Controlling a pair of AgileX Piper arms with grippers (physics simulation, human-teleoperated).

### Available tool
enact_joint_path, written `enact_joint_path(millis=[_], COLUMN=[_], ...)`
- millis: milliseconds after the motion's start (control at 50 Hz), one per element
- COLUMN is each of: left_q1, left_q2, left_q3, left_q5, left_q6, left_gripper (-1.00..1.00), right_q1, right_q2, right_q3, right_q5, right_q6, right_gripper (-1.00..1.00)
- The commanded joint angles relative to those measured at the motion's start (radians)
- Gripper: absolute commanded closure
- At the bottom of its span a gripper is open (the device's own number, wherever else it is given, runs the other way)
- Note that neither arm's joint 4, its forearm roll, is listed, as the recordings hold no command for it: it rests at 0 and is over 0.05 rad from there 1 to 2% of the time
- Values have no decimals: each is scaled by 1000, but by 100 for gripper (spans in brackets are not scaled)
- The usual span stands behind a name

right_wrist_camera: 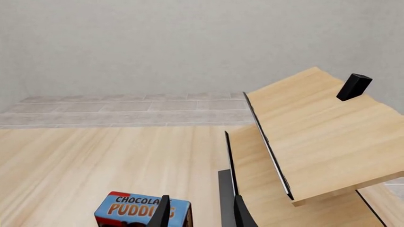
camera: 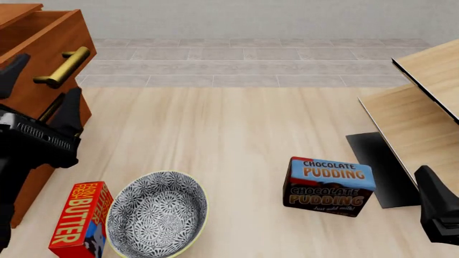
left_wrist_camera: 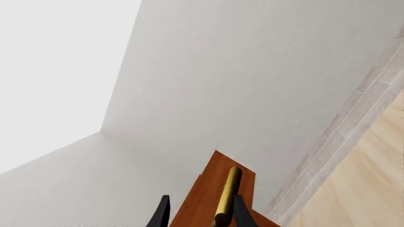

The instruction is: Close the top drawer of the cabinet.

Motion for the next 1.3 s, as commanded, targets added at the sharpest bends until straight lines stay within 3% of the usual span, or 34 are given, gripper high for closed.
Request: enact_joint_path(millis=[20,200,280,720,1300], left_q1=[22,51,65,66,119], left_q2=[79,108,156,201,177], left_q3=[-37,-49,-58,-60,-26], left_q5=[-2,-2,-2,-2,-2], left_q6=[-8,-22,-66,-2,1], left_gripper=[-100,-100,-100,-100,-100], right_q1=[-2,-2,-2,4,-4], right_q2=[0,0,0,0,0], right_q3=[0,0,0,-1,-1], right_q5=[0,0,-4,-11,-12], right_q6=[0,0,1,11,11], right_gripper=[-100,-100,-100,-100,-100])
